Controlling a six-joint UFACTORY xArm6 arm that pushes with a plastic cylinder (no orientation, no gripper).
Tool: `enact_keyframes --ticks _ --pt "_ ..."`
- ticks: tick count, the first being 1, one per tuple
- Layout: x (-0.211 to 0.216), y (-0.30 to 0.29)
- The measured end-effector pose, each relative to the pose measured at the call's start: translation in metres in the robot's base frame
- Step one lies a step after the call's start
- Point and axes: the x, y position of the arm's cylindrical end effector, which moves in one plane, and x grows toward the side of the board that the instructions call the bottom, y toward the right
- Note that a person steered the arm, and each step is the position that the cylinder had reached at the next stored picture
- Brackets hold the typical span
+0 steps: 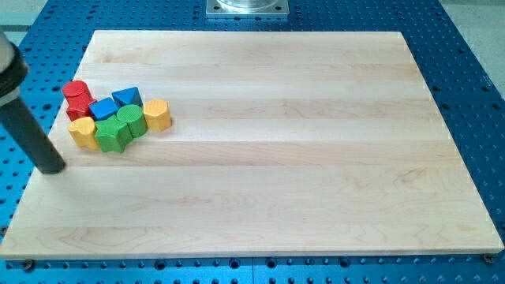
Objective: Move the green star to the top left corner
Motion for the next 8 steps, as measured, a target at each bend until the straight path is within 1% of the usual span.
enact_keyframes --ticks 1,2,4,5,6,7,8 --pt "0.000 0.000" --pt "-0.012 0.007" --pt "-0.017 0.084" --pt "-0.018 0.084" --pt "-0.018 0.070" --pt "-0.043 0.071" --pt "-0.062 0.115"
